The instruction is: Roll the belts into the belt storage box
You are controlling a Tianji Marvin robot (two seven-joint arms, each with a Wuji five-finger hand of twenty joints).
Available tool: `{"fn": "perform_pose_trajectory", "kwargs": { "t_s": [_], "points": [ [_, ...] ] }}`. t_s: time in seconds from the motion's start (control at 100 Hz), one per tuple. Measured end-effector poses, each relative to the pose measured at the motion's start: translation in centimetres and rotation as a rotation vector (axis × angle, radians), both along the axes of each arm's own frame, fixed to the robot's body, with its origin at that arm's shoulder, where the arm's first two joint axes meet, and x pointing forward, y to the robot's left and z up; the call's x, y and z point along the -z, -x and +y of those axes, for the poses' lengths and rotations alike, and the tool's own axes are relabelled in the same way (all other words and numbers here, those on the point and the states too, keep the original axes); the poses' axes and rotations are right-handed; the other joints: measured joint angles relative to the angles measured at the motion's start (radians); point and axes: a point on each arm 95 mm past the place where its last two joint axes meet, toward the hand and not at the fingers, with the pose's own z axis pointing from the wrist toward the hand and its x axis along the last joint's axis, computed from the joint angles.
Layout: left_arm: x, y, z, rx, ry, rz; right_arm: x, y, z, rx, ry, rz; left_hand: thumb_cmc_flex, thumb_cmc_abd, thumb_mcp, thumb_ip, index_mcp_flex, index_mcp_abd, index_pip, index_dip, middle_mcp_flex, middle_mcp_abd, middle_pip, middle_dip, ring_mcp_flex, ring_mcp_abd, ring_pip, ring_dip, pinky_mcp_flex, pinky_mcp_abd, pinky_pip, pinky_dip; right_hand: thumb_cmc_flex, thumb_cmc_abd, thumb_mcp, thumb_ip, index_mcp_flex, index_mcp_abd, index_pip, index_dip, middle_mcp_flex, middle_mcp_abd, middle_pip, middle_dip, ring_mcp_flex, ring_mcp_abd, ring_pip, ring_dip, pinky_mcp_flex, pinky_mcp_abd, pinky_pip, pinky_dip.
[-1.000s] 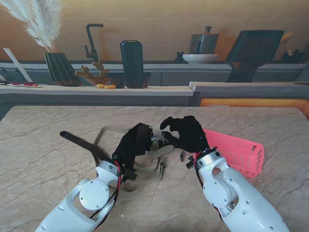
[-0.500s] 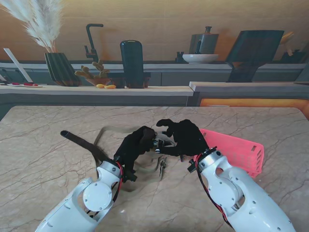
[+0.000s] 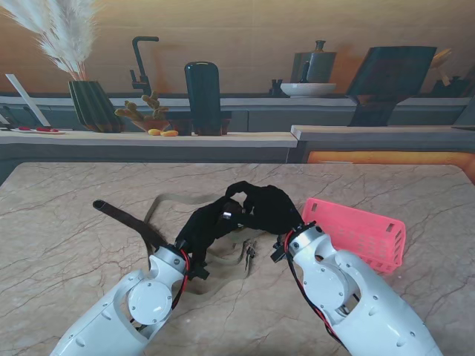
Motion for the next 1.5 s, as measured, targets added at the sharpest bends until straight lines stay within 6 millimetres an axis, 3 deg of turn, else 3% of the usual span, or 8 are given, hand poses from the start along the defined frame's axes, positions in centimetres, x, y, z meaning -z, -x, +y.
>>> {"fn": "perform_pose_trajectory", "kwargs": {
  "t_s": [0.3, 0.37, 0.55, 0.79, 0.99, 1.22, 1.37, 1.5],
  "points": [
    [0.5, -0.1, 0.3, 0.001, -0.067, -0.03, 0.2, -0.4, 1.2, -0.01, -0.026, 0.056, 0.001, 0.0, 0.0, 0.0, 0.001, 0.017, 0.016, 0.009, 0.0, 0.001, 0.001, 0.0, 0.0, 0.001, 0.0, 0.0, -0.002, 0.009, 0.0, 0.0, 0.203, 0.046, -0.143, 0.031, 0.023, 0.005, 0.12, -0.02, 0.042, 0.06, 0.004, 0.003, 0.047, 0.03, 0.016, -0.017, 0.009, 0.01, 0.043, 0.0],
    [0.6, -0.2, 0.4, 0.0, -0.073, -0.031, 0.3, -0.4, 1.4, -0.003, -0.019, 0.059, 0.001, 0.0, 0.0, 0.0, 0.001, 0.019, 0.016, -0.001, 0.0, 0.001, 0.001, 0.0, 0.0, 0.001, 0.0, 0.0, -0.002, 0.009, 0.0, 0.0, 0.201, 0.046, -0.15, 0.072, 0.023, 0.005, 0.133, -0.057, 0.068, 0.055, 0.006, -0.01, 0.079, 0.031, 0.04, -0.017, 0.021, 0.01, 0.066, 0.0],
    [0.7, -0.2, 0.4, -0.003, -0.1, -0.047, 0.2, -0.3, 1.5, 0.041, 0.063, 0.012, 0.011, 0.0, -0.001, 0.0, 0.001, 0.024, 0.014, -0.012, 0.0, 0.011, 0.001, 0.0, 0.0, 0.002, 0.0, 0.0, -0.002, 0.01, 0.0, 0.0, 0.056, 0.045, -0.036, 0.071, 0.023, -0.011, 0.08, -0.008, 0.119, 0.04, 0.061, -0.013, 0.154, 0.036, 0.119, -0.045, 0.065, 0.01, 0.161, 0.0],
    [0.3, -0.5, 0.7, -0.029, -0.179, -0.137, 0.7, 0.2, 1.3, 0.092, 0.049, 0.033, 0.011, 0.0, -0.001, 0.0, 0.001, 0.024, 0.014, -0.012, 0.0, 0.012, 0.01, 0.0, 0.0, 0.007, 0.002, 0.0, -0.002, 0.017, 0.001, 0.0, -0.046, 0.047, -0.026, 0.07, 0.053, 0.108, -0.002, -0.017, 0.152, 0.055, 0.11, -0.015, 0.188, 0.053, 0.226, -0.056, 0.115, 0.01, 0.264, -0.01],
    [0.1, -0.8, 0.9, -0.034, -0.219, -0.166, 1.3, 0.4, 1.9, 0.096, 0.016, 0.077, 0.013, 0.0, -0.001, 0.0, 0.001, 0.024, 0.014, -0.012, 0.0, 0.013, 0.011, 0.0, 0.0, 0.008, 0.009, 0.0, -0.004, 0.025, 0.002, 0.0, 0.008, 0.046, -0.041, 0.071, 0.023, 0.189, -0.036, -0.036, 0.151, 0.064, 0.11, -0.049, 0.188, 0.06, 0.204, -0.101, 0.115, 0.012, 0.274, -0.04],
    [0.1, -1.1, 1.2, -0.034, -0.261, -0.19, 1.5, 0.4, 2.5, 0.084, -0.005, 0.104, 0.014, 0.0, -0.001, 0.0, 0.0, 0.024, 0.01, -0.013, 0.002, 0.027, 0.024, 0.0, 0.0, 0.009, 0.013, 0.001, -0.004, 0.025, 0.004, 0.0, 0.105, 0.088, 0.046, 0.324, -0.053, 0.206, -0.033, -0.048, 0.038, 0.094, 0.092, -0.06, 0.184, 0.061, 0.141, -0.107, 0.079, 0.013, 0.27, -0.059],
    [0.1, -1.2, 1.2, -0.035, -0.268, -0.191, 1.5, 0.3, 2.6, 0.084, -0.012, 0.109, 0.014, 0.0, -0.001, 0.0, 0.0, 0.025, 0.003, -0.015, 0.002, 0.029, 0.024, 0.0, 0.0, 0.009, 0.013, 0.001, -0.004, 0.025, 0.004, 0.0, 0.134, 0.087, 0.134, 0.388, -0.057, 0.204, 0.011, -0.109, 0.026, 0.117, 0.095, -0.027, 0.184, 0.048, 0.146, -0.096, 0.077, 0.013, 0.269, -0.059],
    [0.1, -1.2, 1.2, -0.038, -0.275, -0.192, 1.5, 0.4, 2.7, 0.092, -0.04, 0.129, 0.01, -0.014, 0.024, 0.0, 0.0, 0.025, 0.002, -0.028, 0.002, 0.031, 0.024, -0.002, 0.0, 0.01, 0.013, -0.007, -0.004, 0.025, 0.01, -0.001, 0.169, 0.032, 0.19, 0.387, -0.058, 0.204, 0.021, -0.107, 0.018, 0.148, 0.122, -0.001, 0.184, 0.029, 0.191, -0.078, 0.077, 0.013, 0.269, -0.059]
  ]
}}
